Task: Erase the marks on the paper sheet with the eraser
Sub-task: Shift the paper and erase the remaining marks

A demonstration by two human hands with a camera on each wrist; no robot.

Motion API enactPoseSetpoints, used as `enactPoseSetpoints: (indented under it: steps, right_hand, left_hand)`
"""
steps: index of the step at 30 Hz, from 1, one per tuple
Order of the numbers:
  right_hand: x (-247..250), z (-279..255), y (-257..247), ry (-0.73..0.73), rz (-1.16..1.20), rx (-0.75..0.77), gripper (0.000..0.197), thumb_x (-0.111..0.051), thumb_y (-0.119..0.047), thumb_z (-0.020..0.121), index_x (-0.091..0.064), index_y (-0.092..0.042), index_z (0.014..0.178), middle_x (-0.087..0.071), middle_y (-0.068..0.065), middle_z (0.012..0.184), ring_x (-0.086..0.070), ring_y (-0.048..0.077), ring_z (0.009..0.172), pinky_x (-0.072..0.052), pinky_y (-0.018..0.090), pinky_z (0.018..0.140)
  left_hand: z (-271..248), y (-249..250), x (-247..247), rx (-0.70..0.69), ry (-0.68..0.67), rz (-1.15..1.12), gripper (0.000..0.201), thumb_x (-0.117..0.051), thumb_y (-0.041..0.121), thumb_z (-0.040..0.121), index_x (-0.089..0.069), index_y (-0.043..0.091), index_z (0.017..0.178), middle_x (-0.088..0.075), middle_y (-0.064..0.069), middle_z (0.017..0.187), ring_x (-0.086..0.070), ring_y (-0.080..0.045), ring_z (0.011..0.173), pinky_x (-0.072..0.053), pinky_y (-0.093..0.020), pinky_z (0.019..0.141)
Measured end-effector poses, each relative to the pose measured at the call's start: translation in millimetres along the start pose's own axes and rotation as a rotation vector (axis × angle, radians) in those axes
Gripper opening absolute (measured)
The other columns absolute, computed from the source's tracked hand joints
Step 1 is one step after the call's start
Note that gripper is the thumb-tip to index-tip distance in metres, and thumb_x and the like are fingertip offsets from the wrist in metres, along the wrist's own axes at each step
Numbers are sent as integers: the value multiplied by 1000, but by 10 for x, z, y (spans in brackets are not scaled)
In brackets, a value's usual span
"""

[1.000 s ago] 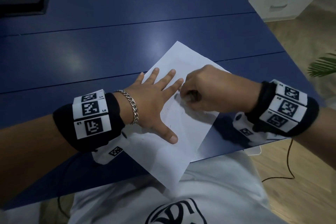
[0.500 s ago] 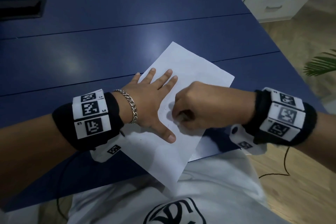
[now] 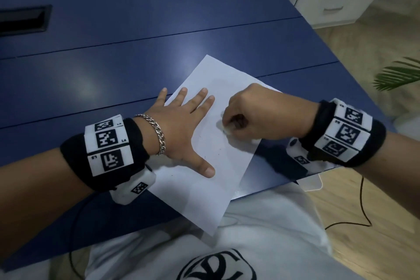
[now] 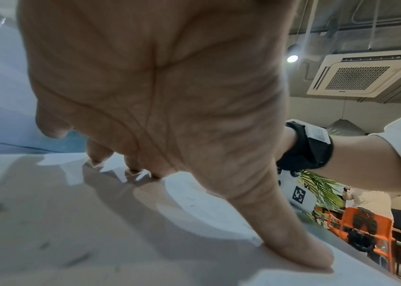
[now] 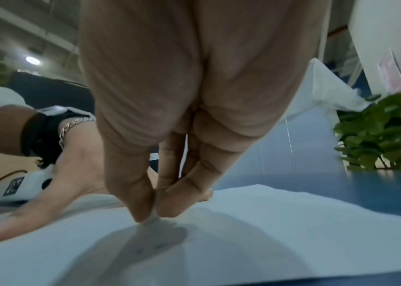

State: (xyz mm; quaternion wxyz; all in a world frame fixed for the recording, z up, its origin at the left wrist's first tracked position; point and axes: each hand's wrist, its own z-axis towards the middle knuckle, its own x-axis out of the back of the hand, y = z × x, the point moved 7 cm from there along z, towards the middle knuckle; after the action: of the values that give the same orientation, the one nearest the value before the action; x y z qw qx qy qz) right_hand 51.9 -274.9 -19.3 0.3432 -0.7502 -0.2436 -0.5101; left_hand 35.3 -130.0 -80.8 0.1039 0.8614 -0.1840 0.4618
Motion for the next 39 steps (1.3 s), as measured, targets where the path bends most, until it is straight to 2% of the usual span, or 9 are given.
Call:
enactPoseSetpoints:
  steps: [6, 9, 12, 15, 18, 22, 26, 35, 39]
  right_hand:
    - [-229, -305, -421, -94, 103, 70, 8, -69, -30, 86, -71, -24, 82, -65, -4, 81, -59, 14, 70, -53, 35, 68]
    - [128, -474, -83, 169, 192, -43, 12, -75, -30, 91, -80, -29, 102, -73, -16, 91, -68, 3, 81, -54, 21, 76]
    - [389, -881, 349, 452, 378, -271, 23, -81, -40, 87, -81, -33, 109, -78, -23, 94, -74, -7, 87, -59, 25, 86]
    - [348, -1221, 508, 565, 577, -411, 33, -81, -50, 77, -80, -39, 108, -81, -18, 96, -78, 0, 90, -60, 31, 92]
    - [169, -1265, 387, 508, 642, -428, 34, -81, -49, 75, -79, -42, 108, -81, -14, 97, -78, 4, 90, -59, 28, 89]
    - [-60, -1059, 2, 389, 546, -337, 24, -82, -37, 83, -78, -43, 106, -74, -26, 94, -74, -2, 86, -55, 11, 77]
    - [-353, -815, -373, 214, 380, -234, 20, -73, -41, 92, -76, -40, 112, -67, -24, 93, -65, -4, 86, -50, 10, 73]
    - [-445, -819, -185, 100, 210, -313, 5, -73, -31, 93, -74, -36, 94, -64, -20, 91, -62, 1, 77, -54, 23, 64]
    - [-315, -840, 65, 102, 157, -362, 16, -79, -26, 89, -77, -37, 100, -64, -25, 92, -60, -8, 79, -49, 18, 64]
  left_hand:
    - [-15, 12, 3, -15, 16, -14, 166, -47, 115, 39, 39, 34, 156, 41, 12, 166, 24, -32, 160, 10, -72, 123]
    - [-92, 7, 42, -65, 69, -110, 162, -56, 109, 46, 41, 38, 154, 43, 11, 166, 28, -31, 159, 15, -67, 124]
    - [-247, -279, 192, -118, 146, -210, 145, -53, 105, 60, 38, 45, 155, 41, 12, 167, 33, -22, 156, 13, -54, 128]
    - [-456, -671, 285, -173, 173, -313, 107, -67, 59, 94, 23, 67, 151, 18, 37, 167, 20, -9, 160, 2, -43, 133]
    - [-576, -855, 123, -166, 110, -280, 101, -65, 23, 100, 10, 59, 157, 6, 37, 169, 18, -2, 159, 2, -34, 132]
    - [-615, -811, -111, -157, 20, -256, 110, -70, 49, 97, 18, 50, 162, 17, 43, 161, 36, 11, 146, 15, -29, 128]
    - [-610, -707, -173, -126, 60, -228, 122, -66, 74, 88, 25, 42, 162, 26, 38, 163, 28, -4, 156, 15, -48, 130]
    - [-778, -556, -273, -91, 100, -188, 124, -58, 88, 81, 18, 39, 165, 3, 25, 173, 14, -4, 160, 15, -48, 130]
    - [-820, -495, -242, -129, 186, -263, 121, -63, 84, 80, 8, 39, 167, -32, 18, 158, -21, -7, 149, -3, -31, 129]
